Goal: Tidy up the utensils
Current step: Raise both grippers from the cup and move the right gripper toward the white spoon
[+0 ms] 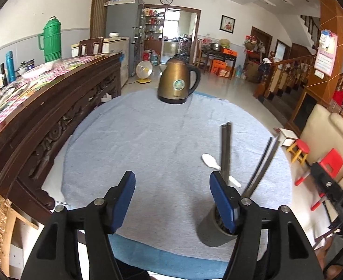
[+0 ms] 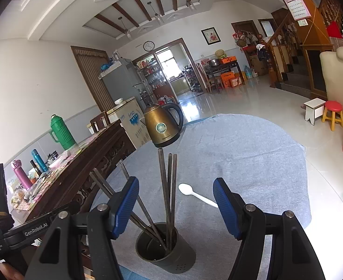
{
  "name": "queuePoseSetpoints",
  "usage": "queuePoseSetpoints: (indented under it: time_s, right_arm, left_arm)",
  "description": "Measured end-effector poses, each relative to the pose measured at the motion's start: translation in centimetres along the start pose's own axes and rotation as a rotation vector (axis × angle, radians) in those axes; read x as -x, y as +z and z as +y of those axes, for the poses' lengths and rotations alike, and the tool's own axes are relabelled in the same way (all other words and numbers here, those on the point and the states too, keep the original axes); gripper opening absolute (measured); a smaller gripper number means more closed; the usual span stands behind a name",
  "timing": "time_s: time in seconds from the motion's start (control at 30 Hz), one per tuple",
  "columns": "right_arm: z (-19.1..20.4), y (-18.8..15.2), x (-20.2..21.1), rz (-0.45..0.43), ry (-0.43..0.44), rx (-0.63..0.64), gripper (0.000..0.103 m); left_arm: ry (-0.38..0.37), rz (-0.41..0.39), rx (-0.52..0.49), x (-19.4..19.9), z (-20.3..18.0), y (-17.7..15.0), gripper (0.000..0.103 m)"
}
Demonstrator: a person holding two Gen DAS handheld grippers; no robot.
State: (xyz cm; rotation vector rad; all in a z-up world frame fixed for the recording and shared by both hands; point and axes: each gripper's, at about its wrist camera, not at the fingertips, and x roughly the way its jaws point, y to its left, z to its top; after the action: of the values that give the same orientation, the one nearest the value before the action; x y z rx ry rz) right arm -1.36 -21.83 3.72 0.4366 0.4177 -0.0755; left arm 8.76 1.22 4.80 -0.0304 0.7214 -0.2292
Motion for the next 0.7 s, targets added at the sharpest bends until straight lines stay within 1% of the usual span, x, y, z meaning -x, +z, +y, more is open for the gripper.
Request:
queuePoseSetpoints:
  time_s: [0.3, 0.5, 0.7]
  right_arm:
    - [-2.1, 0.1, -0.2, 0.007, -0.032, -0.048, 0.07]
    - [-3.7, -0.2, -0.8, 0.029, -0.057, -0.088, 0.07]
    - [-4.4, -0.6, -1.7, 0.051, -0.076, -0.094, 0.069]
  left_arm:
    - [0.137, 0.002, -0.03, -1.1, 1.2, -0.8, 0.067]
    - [0.198, 0.001, -0.062, -2.0, 1.2, -1.2, 0.067]
    - [0.234, 0.001, -0.084, -3.0, 1.5, -1.5, 0.069]
